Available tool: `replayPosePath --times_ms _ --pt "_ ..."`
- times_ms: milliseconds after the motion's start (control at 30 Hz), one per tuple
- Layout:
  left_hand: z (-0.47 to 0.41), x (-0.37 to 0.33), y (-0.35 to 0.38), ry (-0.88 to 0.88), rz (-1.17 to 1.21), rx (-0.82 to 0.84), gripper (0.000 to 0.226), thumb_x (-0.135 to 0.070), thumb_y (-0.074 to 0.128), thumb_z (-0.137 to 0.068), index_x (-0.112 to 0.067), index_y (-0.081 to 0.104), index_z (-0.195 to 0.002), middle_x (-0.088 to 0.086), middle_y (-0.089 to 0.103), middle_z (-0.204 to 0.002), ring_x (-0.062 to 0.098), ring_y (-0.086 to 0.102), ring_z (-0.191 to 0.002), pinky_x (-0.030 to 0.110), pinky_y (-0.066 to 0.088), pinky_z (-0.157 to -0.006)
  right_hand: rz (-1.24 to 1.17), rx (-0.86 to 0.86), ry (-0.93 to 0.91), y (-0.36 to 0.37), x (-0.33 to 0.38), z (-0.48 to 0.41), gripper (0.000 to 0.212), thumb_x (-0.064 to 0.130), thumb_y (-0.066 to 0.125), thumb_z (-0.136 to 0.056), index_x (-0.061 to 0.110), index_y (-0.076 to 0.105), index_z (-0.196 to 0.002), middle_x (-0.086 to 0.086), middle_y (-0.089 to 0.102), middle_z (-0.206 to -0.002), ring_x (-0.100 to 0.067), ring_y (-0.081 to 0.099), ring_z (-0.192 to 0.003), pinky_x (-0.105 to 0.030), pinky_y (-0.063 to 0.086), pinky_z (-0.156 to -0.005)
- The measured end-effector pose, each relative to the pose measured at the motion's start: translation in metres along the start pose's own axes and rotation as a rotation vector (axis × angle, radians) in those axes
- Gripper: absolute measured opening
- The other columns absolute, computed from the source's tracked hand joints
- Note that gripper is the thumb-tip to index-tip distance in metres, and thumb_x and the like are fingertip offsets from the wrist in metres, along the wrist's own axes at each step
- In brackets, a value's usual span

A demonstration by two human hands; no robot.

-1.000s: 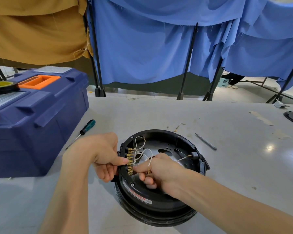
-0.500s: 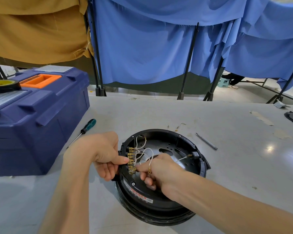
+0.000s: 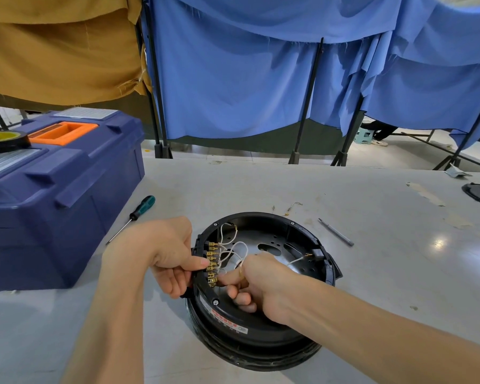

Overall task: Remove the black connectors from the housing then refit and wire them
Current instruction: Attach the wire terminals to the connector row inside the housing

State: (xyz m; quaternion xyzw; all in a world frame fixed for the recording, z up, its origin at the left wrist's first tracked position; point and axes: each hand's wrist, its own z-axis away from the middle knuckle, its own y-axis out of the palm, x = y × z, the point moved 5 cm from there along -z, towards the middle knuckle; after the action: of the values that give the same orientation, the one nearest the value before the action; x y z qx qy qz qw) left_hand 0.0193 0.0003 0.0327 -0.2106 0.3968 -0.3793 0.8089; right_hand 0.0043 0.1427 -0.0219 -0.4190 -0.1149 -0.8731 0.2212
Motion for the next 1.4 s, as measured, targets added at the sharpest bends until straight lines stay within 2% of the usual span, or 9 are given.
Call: replayPosePath --times_ms 200,467,600,833,1100,1200,1300,1367,1400 --pt "-0.002 0.000 -0.001 0.017 -0.010 -0.015 0.041 -0.027 0.062 -0.093 0.011 0.065 -0.075 0.015 0.067 -0.058 0.017 0.064 -0.044 0.019 0.050 -0.045 0.034 -0.028 -0.011 0.005 0.005 0.001 0.023 -0.006 0.052 -0.088 0.002 0.052 -0.067 -0.008 0.048 -0.041 -0.012 0.033 -0.026 -0.013 0.024 -0.032" --pt "0.000 0.002 -0.001 0.038 0.004 0.010 0.042 -0.028 0.063 -0.092 0.009 0.068 -0.074 0.014 0.070 -0.061 0.015 0.066 -0.047 0.018 0.051 -0.049 0.069 -0.111 -0.026 0.010 0.007 0.000 0.022 -0.007 0.045 -0.086 0.003 0.054 -0.068 -0.006 0.046 -0.032 -0.012 0.031 -0.020 -0.009 0.023 -0.034" --pt "0.001 0.000 0.000 0.031 -0.006 0.000 0.043 -0.028 0.061 -0.093 0.010 0.067 -0.073 0.015 0.069 -0.061 0.015 0.065 -0.046 0.018 0.052 -0.050 0.145 -0.059 -0.016 0.008 0.008 -0.001 0.022 -0.005 0.052 -0.085 0.005 0.054 -0.065 -0.007 0.049 -0.039 -0.012 0.032 -0.026 -0.012 0.025 -0.036" --pt "0.003 0.001 0.000 0.039 0.053 0.014 0.045 -0.026 0.060 -0.093 0.020 0.064 -0.092 0.020 0.065 -0.068 0.016 0.062 -0.045 0.020 0.051 -0.047 0.241 0.101 -0.069 0.000 0.007 0.004 0.018 0.004 0.058 -0.092 0.005 0.057 -0.075 -0.005 0.055 -0.052 -0.009 0.047 -0.035 -0.017 0.032 -0.034" --pt "0.001 0.003 -0.001 0.057 0.049 0.023 0.041 -0.028 0.062 -0.092 0.006 0.067 -0.071 0.011 0.068 -0.057 0.014 0.064 -0.044 0.019 0.052 -0.049 0.245 0.110 -0.125 -0.003 0.011 0.000 0.015 -0.004 0.058 -0.091 -0.001 0.061 -0.077 -0.008 0.061 -0.053 -0.011 0.055 -0.038 -0.018 0.039 -0.036" --pt "0.001 0.004 -0.001 0.053 0.062 0.035 0.042 -0.029 0.061 -0.092 0.006 0.067 -0.071 0.011 0.068 -0.058 0.014 0.063 -0.044 0.019 0.051 -0.047 0.294 0.042 -0.189 -0.023 0.019 0.003 0.020 -0.007 0.043 -0.095 -0.008 0.061 -0.088 -0.015 0.065 -0.060 -0.017 0.057 -0.040 -0.021 0.041 -0.037" --pt "0.001 0.005 -0.002 0.052 0.061 0.035 0.042 -0.031 0.062 -0.091 0.007 0.068 -0.074 0.012 0.069 -0.060 0.014 0.064 -0.045 0.020 0.052 -0.048 0.218 -0.017 -0.298 -0.046 0.031 0.005 0.033 0.024 0.039 -0.105 -0.002 0.057 -0.102 -0.022 0.069 -0.071 -0.022 0.056 -0.041 -0.023 0.043 -0.037" --pt "0.000 0.005 -0.002 0.049 0.061 0.038 0.042 -0.030 0.062 -0.091 0.008 0.068 -0.076 0.013 0.068 -0.062 0.015 0.064 -0.046 0.020 0.052 -0.048 0.206 0.049 -0.368 -0.050 0.037 0.006 0.041 0.046 0.049 -0.097 0.009 0.054 -0.114 -0.021 0.072 -0.077 -0.024 0.059 -0.044 -0.024 0.046 -0.039" --pt "0.000 0.005 -0.002 0.046 0.065 0.041 0.041 -0.030 0.062 -0.091 0.008 0.067 -0.076 0.014 0.068 -0.062 0.015 0.064 -0.045 0.020 0.051 -0.047 0.229 0.093 -0.413 -0.048 0.039 0.008 0.042 0.048 0.058 -0.092 0.015 0.053 -0.118 -0.020 0.072 -0.078 -0.025 0.061 -0.046 -0.025 0.047 -0.041"
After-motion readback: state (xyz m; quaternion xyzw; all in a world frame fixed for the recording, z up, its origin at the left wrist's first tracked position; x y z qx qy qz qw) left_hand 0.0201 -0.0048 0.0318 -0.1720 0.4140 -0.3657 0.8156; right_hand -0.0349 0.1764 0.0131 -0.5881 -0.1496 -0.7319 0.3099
